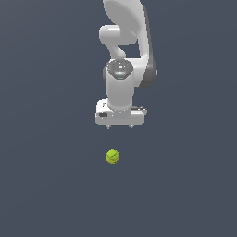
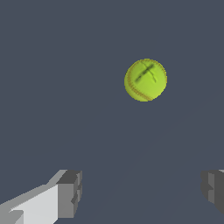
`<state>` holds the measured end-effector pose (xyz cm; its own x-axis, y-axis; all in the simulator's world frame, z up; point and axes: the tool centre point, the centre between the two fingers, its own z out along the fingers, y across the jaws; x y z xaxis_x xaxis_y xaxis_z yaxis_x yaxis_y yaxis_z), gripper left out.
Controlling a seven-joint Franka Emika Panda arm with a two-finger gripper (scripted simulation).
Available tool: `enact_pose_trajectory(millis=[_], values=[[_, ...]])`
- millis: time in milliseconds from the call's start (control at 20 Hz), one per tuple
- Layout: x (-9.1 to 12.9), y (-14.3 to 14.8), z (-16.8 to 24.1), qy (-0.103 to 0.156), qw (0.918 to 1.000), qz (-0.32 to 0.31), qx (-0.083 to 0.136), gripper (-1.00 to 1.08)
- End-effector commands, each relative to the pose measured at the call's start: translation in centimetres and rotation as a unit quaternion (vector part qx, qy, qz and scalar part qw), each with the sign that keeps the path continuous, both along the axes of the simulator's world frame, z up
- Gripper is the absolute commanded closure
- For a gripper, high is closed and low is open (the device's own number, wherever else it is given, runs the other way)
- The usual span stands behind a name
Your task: Pick up the object and move it to a goal position.
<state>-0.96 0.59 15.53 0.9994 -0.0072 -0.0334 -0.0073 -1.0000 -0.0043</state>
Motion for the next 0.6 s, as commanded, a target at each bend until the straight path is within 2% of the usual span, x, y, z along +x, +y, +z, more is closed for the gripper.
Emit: enact_pose_trajectory(millis=[0,550], values=[[0.0,0.0,0.0,0.000,1.0000,0.000,0.000,-0.92],[0.6,1.4,1.6,-0.005,0.9999,0.009,-0.001,-0.92]])
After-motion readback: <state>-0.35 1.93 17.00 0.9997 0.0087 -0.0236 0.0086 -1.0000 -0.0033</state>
